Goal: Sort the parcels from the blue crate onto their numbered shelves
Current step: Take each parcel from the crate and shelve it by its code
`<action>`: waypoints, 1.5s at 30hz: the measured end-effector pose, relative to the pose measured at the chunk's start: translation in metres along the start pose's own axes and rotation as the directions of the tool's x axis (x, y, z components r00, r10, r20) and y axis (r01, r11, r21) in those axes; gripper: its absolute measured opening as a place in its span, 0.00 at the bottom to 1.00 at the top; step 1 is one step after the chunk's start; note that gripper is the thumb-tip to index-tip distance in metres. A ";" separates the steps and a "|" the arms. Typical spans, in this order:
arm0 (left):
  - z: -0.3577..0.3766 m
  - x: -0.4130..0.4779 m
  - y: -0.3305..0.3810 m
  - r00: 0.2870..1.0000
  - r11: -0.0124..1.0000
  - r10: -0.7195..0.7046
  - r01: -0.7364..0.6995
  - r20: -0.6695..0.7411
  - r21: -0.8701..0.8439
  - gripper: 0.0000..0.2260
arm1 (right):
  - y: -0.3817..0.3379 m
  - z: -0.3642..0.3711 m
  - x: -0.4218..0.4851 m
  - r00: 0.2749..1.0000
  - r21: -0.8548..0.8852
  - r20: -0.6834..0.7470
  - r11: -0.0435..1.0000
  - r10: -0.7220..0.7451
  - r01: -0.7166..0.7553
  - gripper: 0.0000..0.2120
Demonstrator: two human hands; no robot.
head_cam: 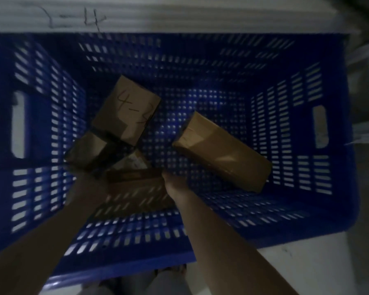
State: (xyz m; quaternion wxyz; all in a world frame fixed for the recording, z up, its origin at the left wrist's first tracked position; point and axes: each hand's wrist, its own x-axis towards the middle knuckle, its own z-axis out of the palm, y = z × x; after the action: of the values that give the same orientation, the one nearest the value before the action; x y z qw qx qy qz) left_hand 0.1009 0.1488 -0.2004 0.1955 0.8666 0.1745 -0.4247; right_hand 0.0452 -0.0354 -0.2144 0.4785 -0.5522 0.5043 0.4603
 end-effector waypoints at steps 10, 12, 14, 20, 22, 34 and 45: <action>-0.078 -0.080 0.033 0.961 0.775 -0.176 0.270 0.214 -0.572 0.17 | 0.001 -0.048 -0.104 0.987 0.391 -0.042 0.907 -0.154 0.158 0.29; -0.099 -0.113 0.049 0.970 0.657 -0.086 0.226 0.226 -0.719 0.20 | -0.005 -0.066 -0.146 0.977 0.398 -0.098 0.892 -0.189 0.213 0.34; -0.122 -0.146 0.068 0.979 0.524 -0.012 0.178 0.202 -0.833 0.11 | -0.012 -0.086 -0.187 0.965 0.451 -0.138 0.853 -0.225 0.263 0.32; -0.177 -0.242 0.128 0.992 0.465 0.025 0.095 0.120 -0.880 0.13 | -0.025 -0.124 -0.313 0.950 0.677 -0.165 0.670 -0.264 0.304 0.14; -0.196 -0.279 0.148 0.997 0.445 0.027 0.056 0.076 -0.894 0.11 | -0.034 -0.135 -0.356 0.915 0.567 -0.221 0.719 -0.338 0.403 0.17; -0.314 -0.558 0.239 0.853 0.338 0.520 -0.165 0.038 -0.927 0.13 | -0.037 -0.232 -0.656 0.654 0.599 -0.570 0.293 -0.497 0.745 0.29; -0.385 -0.757 0.209 0.490 0.073 0.835 -0.550 -0.250 -0.832 0.20 | 0.106 -0.198 -0.893 0.248 0.247 -0.706 0.097 -0.664 0.964 0.11</action>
State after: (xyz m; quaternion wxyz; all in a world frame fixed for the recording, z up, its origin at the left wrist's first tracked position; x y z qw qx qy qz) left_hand 0.0180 0.0527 0.6649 0.7871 0.5489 -0.1185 -0.2553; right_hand -0.1158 -0.1318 0.6870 0.6875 -0.6131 0.3038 -0.2433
